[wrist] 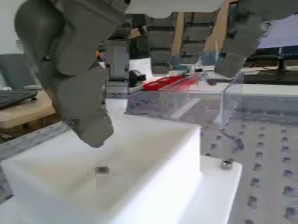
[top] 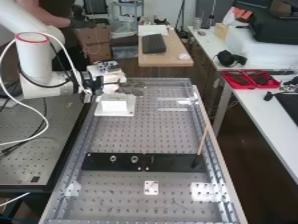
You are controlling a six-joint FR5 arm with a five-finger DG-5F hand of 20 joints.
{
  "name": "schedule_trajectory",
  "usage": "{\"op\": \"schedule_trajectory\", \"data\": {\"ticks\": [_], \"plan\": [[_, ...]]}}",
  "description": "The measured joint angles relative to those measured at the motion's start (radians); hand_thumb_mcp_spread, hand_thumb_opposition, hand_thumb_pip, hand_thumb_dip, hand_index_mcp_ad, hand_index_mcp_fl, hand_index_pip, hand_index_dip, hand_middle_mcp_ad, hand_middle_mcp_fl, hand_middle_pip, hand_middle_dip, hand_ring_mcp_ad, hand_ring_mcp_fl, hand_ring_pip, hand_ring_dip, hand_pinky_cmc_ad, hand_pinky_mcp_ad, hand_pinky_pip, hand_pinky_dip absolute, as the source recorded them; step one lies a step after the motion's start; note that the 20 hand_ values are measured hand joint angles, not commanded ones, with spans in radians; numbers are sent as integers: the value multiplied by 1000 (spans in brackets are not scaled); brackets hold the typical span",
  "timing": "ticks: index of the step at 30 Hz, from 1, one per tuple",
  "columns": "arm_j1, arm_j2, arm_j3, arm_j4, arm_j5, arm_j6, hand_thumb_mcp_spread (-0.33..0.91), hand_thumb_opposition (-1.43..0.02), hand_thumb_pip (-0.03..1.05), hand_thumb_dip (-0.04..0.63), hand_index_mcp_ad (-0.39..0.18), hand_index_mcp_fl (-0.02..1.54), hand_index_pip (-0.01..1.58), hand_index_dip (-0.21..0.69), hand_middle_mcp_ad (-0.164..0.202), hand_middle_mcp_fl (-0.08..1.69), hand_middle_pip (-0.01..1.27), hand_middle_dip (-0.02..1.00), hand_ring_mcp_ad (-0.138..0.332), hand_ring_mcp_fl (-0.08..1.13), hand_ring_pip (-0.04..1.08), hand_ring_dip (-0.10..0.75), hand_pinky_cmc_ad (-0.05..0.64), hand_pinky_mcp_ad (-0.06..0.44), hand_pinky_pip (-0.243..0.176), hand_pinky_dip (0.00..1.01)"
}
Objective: Grab the smaller nut and place it in the white container
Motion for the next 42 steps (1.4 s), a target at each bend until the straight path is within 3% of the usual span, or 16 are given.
{"op": "schedule_trajectory", "data": {"ticks": [5,11,16,21,27,34,42], "plan": [[-14,25,8,-14,24,15,419,-834,712,218,-169,7,1148,248,84,86,119,255,113,2,94,154,330,271,31,175],[-50,109,52,-85,81,51,379,-803,726,218,-169,2,1000,215,84,73,119,255,113,7,93,154,330,271,28,171],[-91,205,139,-197,200,76,349,-777,726,218,-169,5,705,202,80,73,119,255,113,2,79,155,330,267,2,173],[-119,250,192,-242,339,102,290,-747,726,218,-154,7,449,202,80,0,119,255,119,2,77,155,330,271,0,187],[-133,280,228,-272,489,95,267,-728,686,206,-152,2,227,206,86,0,119,255,124,-3,70,155,332,269,-12,222],[-124,296,266,-322,581,90,255,-712,689,188,-152,26,150,222,82,0,119,255,122,0,70,155,330,271,-28,230],[-129,298,297,-352,585,78,251,-709,689,187,-152,35,117,234,86,0,115,255,126,0,66,155,333,272,-31,234]]}}
